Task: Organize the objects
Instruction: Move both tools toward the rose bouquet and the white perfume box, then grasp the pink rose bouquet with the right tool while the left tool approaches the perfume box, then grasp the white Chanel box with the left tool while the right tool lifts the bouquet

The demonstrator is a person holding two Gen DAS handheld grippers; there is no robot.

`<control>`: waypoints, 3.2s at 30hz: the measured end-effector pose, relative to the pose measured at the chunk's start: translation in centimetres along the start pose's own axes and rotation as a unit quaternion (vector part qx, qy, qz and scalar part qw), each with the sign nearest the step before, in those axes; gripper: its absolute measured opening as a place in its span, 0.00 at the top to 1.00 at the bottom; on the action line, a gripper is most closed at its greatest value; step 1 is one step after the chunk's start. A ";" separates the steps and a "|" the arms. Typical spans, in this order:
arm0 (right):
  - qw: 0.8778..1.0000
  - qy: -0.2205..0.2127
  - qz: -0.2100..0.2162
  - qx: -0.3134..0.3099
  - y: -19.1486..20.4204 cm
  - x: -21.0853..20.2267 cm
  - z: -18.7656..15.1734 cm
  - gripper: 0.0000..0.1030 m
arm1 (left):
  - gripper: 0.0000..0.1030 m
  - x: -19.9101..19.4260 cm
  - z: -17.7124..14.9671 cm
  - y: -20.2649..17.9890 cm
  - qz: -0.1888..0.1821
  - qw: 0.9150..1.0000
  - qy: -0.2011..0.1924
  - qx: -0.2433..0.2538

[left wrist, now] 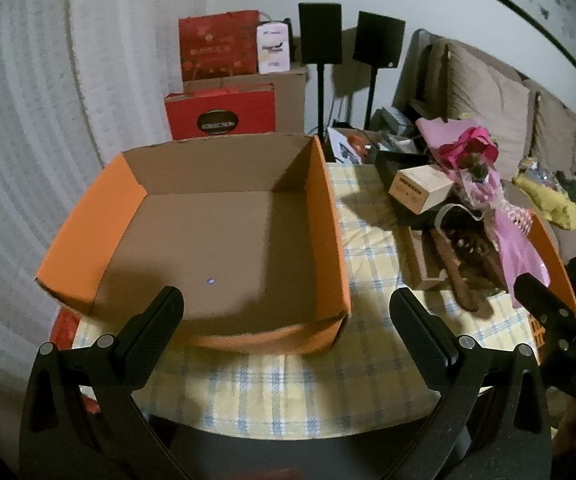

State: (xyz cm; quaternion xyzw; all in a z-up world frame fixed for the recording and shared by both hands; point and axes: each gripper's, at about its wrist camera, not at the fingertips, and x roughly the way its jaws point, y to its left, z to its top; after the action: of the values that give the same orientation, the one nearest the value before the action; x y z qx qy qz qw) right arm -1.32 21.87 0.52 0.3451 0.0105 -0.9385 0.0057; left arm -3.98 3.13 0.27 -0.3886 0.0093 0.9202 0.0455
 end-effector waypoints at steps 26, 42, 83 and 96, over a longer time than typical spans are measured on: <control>1.000 0.024 -0.001 0.021 -7.8 5.3 5.4 0.00 | 0.01 4.8 7.0 -5.9 -0.054 0.996 0.007 0.068; 0.994 0.101 0.030 0.005 -8.9 12.9 9.0 0.10 | 0.01 10.8 11.6 -10.3 -0.076 0.988 0.039 0.128; 0.995 0.059 0.066 0.036 -12.0 10.0 10.1 0.70 | 0.03 18.1 11.2 -20.5 -0.048 0.945 0.075 0.315; 0.995 0.048 0.081 0.030 -11.3 8.2 9.2 0.70 | 0.50 18.9 11.2 -19.6 -0.049 0.952 0.085 0.291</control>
State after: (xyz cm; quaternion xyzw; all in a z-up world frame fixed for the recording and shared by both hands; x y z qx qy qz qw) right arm -13.72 32.90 2.37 0.3891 -0.0459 -0.9173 0.0709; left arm -23.28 24.71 -5.07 -0.4352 0.2614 0.8379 0.2004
